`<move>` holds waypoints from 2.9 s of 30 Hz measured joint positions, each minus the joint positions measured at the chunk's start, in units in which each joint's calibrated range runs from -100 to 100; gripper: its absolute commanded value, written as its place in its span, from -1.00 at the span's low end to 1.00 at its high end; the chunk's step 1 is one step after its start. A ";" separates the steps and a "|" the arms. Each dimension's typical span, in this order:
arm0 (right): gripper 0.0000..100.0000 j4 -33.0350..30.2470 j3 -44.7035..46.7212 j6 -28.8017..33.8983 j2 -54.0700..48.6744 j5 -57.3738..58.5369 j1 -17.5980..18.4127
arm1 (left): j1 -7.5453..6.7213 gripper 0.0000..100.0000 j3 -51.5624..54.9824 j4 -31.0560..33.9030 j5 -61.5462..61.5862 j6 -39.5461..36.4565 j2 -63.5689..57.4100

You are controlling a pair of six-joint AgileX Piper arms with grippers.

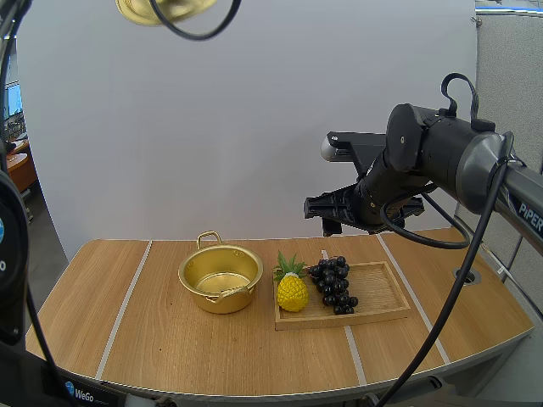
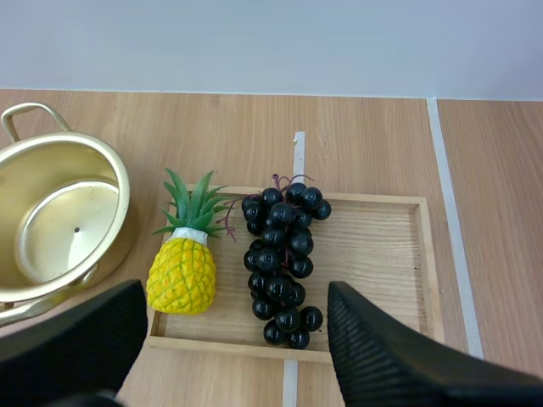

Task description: Open the pot, put the grape inside, and close it

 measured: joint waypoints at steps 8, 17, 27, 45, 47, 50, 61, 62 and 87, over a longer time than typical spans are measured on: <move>1.00 0.00 -0.38 0.00 2.98 -0.85 0.00 | 0.00 -1.00 -9.49 0.51 -0.28 -0.31 -0.23; 1.00 -0.76 -0.57 0.00 17.51 -4.90 0.00 | 0.00 -1.00 -14.04 1.20 -3.97 -0.47 -0.56; 1.00 -1.04 -1.27 -0.35 27.49 -12.24 0.00 | 0.00 -1.00 -14.37 1.54 -3.97 -0.47 -0.74; 1.00 -1.27 -11.12 -0.94 45.28 -12.83 -0.44 | 0.00 -1.00 -14.37 1.65 -4.14 -0.47 -0.74; 1.00 -1.27 -11.33 -0.94 46.12 -12.83 -0.44 | 0.00 -1.00 -14.37 1.65 -4.14 -0.47 -0.74; 1.00 -1.27 -11.62 -0.94 48.34 -13.34 -0.44 | 0.00 -1.00 -14.37 1.65 -4.14 -0.47 -0.74; 1.00 -1.85 -11.62 -0.94 50.70 -14.70 -0.44 | 0.00 -1.00 -14.37 1.65 -4.30 -0.47 -0.74; 1.00 -1.85 -11.62 -0.94 50.70 -14.70 -0.44 | 0.00 -1.00 -14.37 1.77 -4.30 -0.47 -0.74; -1.00 -0.01 -11.78 -2.17 43.53 -13.09 -0.44 | 0.00 -1.00 -14.37 1.77 -4.30 -0.61 -0.74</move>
